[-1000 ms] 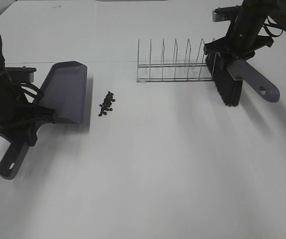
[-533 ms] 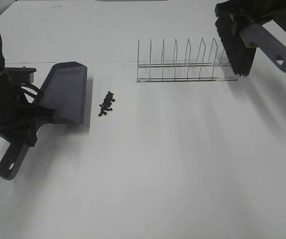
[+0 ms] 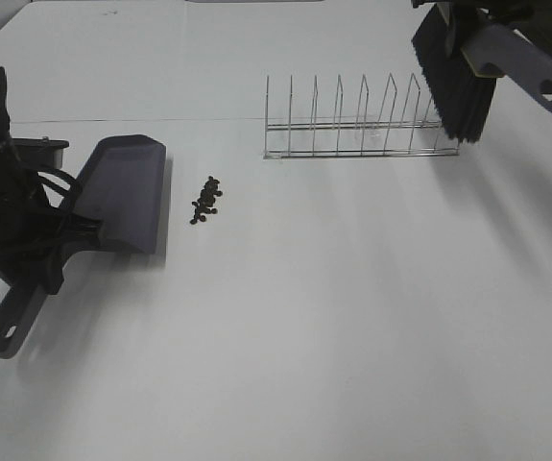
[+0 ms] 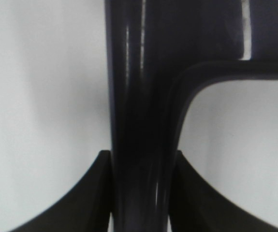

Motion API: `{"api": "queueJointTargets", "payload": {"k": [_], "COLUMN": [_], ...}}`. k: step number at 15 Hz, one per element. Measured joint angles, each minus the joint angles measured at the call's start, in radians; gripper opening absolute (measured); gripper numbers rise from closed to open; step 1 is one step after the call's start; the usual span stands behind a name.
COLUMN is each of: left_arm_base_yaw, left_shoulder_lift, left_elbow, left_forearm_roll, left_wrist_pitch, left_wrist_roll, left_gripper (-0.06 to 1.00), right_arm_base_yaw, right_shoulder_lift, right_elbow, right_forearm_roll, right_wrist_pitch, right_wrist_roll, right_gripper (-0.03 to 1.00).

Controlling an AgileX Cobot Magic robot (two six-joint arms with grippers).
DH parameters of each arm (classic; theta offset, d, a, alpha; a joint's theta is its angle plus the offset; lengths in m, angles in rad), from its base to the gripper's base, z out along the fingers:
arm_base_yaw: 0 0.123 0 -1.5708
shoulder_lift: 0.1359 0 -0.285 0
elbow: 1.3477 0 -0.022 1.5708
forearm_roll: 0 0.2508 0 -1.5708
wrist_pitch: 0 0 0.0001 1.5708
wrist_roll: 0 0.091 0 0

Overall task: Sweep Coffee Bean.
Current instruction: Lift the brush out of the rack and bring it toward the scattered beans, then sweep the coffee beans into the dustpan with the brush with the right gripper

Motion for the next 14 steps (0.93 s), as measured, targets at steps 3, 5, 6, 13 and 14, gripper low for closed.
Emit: {"api": "queueJointTargets", "payload": {"k": [3, 5, 6, 13, 14], "left_arm_base_yaw": [-0.035, -0.042, -0.042, -0.044, -0.044], "left_shoulder_lift": [0.04, 0.083, 0.094, 0.117, 0.117], "left_elbow": [0.0, 0.0, 0.0, -0.007, -0.007], "left_forearm_roll": [0.0, -0.007, -0.007, -0.015, -0.015], "left_wrist_pitch": [-0.015, -0.026, -0.039, -0.045, -0.045], "left_wrist_roll": [-0.021, -0.026, -0.026, -0.029, -0.029], "left_gripper": [0.27, 0.27, 0.27, 0.27, 0.27], "right_arm_base_yaw": [0.08, 0.127, 0.149, 0.369, 0.415], "right_shoulder_lift": [-0.001, -0.001, -0.002, 0.0, 0.006], "right_elbow": [0.048, 0.071, 0.083, 0.248, 0.257], "right_forearm_roll": [-0.032, -0.047, -0.049, -0.158, -0.211], "right_wrist_pitch": [0.0, 0.001, 0.001, -0.045, -0.074], "right_wrist_roll": [0.014, 0.024, 0.031, 0.163, 0.196], "right_gripper": [0.28, 0.28, 0.28, 0.28, 0.28]}}
